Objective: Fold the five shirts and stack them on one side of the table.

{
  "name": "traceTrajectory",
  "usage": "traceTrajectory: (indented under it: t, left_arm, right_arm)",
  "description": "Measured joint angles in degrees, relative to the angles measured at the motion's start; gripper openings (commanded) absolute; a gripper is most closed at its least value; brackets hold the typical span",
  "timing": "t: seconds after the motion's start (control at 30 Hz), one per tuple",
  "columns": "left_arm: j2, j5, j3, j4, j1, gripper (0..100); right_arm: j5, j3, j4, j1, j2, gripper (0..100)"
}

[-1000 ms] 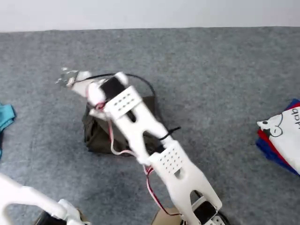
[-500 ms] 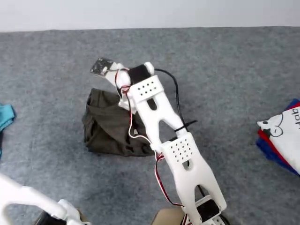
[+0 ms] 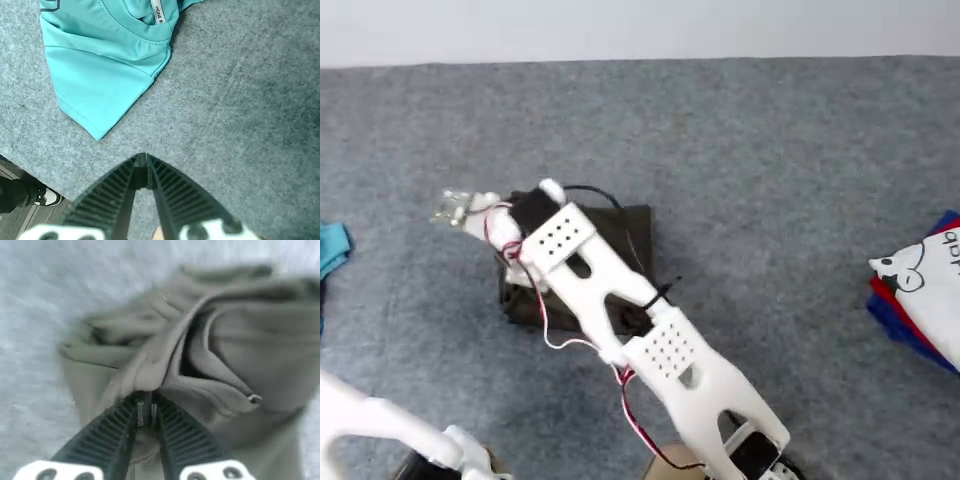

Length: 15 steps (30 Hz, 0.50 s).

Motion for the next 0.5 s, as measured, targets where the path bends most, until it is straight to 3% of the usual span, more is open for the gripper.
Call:
traceTrajectory:
  t: [0.17,0.33,0.5]
  left_arm:
    - [0.0,0.0,-0.9,1.1,2.8,1]
    - [-1.6,2.2,-6.2,1.8,9.9,1]
    - [-3.1,8.1,-8.6,1.9,24.8,1]
  right_arm:
    - [-1.5,4.2,0.0,1.6,-12.5,4.5]
    - [-4.2,14.0,0.0,9.0,-27.7,7.5]
    - [-4.6,26.2,0.0,17.1,-43.1,7.5]
